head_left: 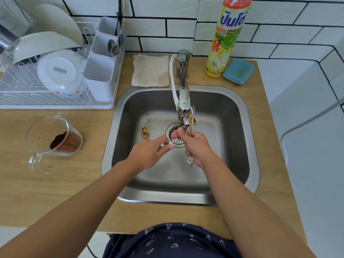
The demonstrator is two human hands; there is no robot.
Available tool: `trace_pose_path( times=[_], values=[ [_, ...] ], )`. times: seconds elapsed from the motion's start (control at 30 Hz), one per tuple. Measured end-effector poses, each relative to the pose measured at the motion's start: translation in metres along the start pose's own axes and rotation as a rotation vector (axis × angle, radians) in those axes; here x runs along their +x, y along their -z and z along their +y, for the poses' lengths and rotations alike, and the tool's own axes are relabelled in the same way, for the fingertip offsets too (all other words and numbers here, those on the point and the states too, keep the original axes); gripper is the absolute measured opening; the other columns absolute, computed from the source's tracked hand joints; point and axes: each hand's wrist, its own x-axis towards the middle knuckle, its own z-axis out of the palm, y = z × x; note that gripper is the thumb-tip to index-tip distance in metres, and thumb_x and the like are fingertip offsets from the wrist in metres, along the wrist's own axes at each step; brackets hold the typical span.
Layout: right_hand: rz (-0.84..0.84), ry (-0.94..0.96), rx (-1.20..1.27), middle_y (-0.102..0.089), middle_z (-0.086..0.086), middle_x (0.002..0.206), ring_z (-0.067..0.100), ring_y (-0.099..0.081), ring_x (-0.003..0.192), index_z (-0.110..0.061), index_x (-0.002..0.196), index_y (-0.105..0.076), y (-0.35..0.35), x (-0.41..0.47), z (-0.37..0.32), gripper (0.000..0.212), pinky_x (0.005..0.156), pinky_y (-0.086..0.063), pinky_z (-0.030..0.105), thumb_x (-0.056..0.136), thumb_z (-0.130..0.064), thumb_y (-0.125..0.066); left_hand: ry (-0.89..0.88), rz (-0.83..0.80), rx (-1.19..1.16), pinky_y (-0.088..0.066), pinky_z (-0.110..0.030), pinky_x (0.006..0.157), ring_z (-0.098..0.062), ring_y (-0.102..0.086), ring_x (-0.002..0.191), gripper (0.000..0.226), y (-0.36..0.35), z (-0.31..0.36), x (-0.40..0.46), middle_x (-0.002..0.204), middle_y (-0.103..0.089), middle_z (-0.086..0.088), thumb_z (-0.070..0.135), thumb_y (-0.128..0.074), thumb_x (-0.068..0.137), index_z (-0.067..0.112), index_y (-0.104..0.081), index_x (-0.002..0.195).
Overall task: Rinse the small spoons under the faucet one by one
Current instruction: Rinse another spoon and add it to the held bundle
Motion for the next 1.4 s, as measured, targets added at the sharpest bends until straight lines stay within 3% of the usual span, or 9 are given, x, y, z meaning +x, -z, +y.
trace_pose_path(
  times=[0.2,0.33,0.47,0.63,0.8,0.93,1.1,1.2,1.4],
  values=[
    [-0.177,0.006,0.133,-0.076,0.014,0.119,0.005,-0.021,0.042,-0.021,0.102,-0.075,0.005,0.0,0.003,0.011,0.041,-0.021,0.02,0.101,-0.026,-0.065,0.148,-0.198,-0.553,-0.051,-0.038,0.059,-0.018,-0.055,0.043,0.037,0.003,0.005,-0.002,0.055,-0.056,-0.004,0.042,-0.031,0.108,0.014,-0.048,0.09],
    [-0.067,0.05,0.055,-0.078,0.015,0.103,0.007,-0.024,0.045,-0.026,0.091,-0.08,0.0,0.0,0.005,0.007,0.045,-0.021,0.024,0.094,-0.026,-0.074,0.063,-0.221,-0.422,-0.051,-0.03,0.055,-0.015,-0.057,0.042,0.031,0.006,0.008,-0.003,0.053,-0.057,0.0,0.037,-0.031,0.109,0.019,-0.044,0.088],
    [0.036,0.133,-0.043,-0.061,-0.013,0.062,0.001,-0.044,0.042,-0.022,0.091,-0.075,-0.001,0.003,0.009,0.009,0.041,-0.034,0.011,0.085,-0.026,-0.081,0.026,-0.203,-0.329,-0.042,-0.022,0.066,-0.011,-0.057,0.041,0.031,0.004,0.013,-0.004,0.051,-0.059,0.001,0.034,-0.028,0.11,0.027,-0.039,0.082],
    [0.102,0.109,-0.07,-0.074,-0.012,0.065,-0.006,-0.052,0.04,-0.011,0.102,-0.071,0.0,0.007,0.009,0.021,0.054,-0.033,0.017,0.102,-0.03,-0.062,0.047,-0.172,-0.379,-0.049,-0.03,0.066,-0.013,-0.055,0.042,0.034,0.005,0.018,-0.003,0.048,-0.057,0.003,0.034,-0.03,0.11,0.022,-0.043,0.081],
    [0.036,0.207,-0.17,-0.059,-0.018,0.063,-0.003,-0.051,0.056,-0.014,0.107,-0.069,-0.002,0.007,0.013,0.025,0.061,-0.044,0.014,0.086,-0.024,-0.08,0.101,-0.186,-0.462,-0.053,-0.033,0.064,-0.021,-0.056,0.046,0.036,0.008,0.022,-0.004,0.056,-0.061,-0.01,0.036,-0.031,0.11,0.01,-0.048,0.09],
    [0.099,0.131,0.041,-0.08,0.0,0.081,0.001,-0.041,0.037,-0.012,0.099,-0.072,-0.002,0.01,0.005,0.017,0.039,-0.034,0.013,0.101,-0.026,-0.063,0.124,-0.196,-0.58,-0.049,-0.034,0.063,-0.017,-0.05,0.043,0.038,0.011,0.024,-0.005,0.051,-0.055,-0.002,0.037,-0.032,0.109,0.013,-0.046,0.083],
    [-0.023,0.133,-0.001,-0.067,-0.006,0.075,0.003,-0.033,0.044,-0.013,0.113,-0.068,0.002,0.006,0.01,0.021,0.042,-0.028,0.02,0.095,-0.022,-0.073,0.195,-0.26,-0.722,-0.047,-0.036,0.065,-0.017,-0.043,0.042,0.039,0.014,0.026,-0.007,0.049,-0.05,-0.005,0.038,-0.033,0.109,0.012,-0.046,0.083],
    [0.019,0.174,-0.028,-0.073,-0.003,0.08,0.0,-0.046,0.042,-0.01,0.109,-0.071,0.003,0.005,0.008,0.023,0.041,-0.033,0.011,0.094,-0.026,-0.075,0.248,-0.277,-0.814,-0.044,-0.031,0.058,-0.017,-0.042,0.042,0.038,0.015,0.028,-0.008,0.05,-0.049,-0.007,0.036,-0.035,0.108,0.008,-0.054,0.091],
    [0.095,0.081,0.143,-0.074,0.0,0.08,0.005,-0.024,0.04,-0.011,0.092,-0.072,0.011,0.005,0.007,0.014,0.041,-0.02,0.022,0.099,-0.023,-0.068,0.281,-0.282,-0.756,-0.03,-0.021,0.045,-0.01,-0.034,0.047,0.037,0.02,0.021,-0.01,0.055,-0.043,0.002,0.034,-0.038,0.108,0.008,-0.056,0.088]
  ],
)
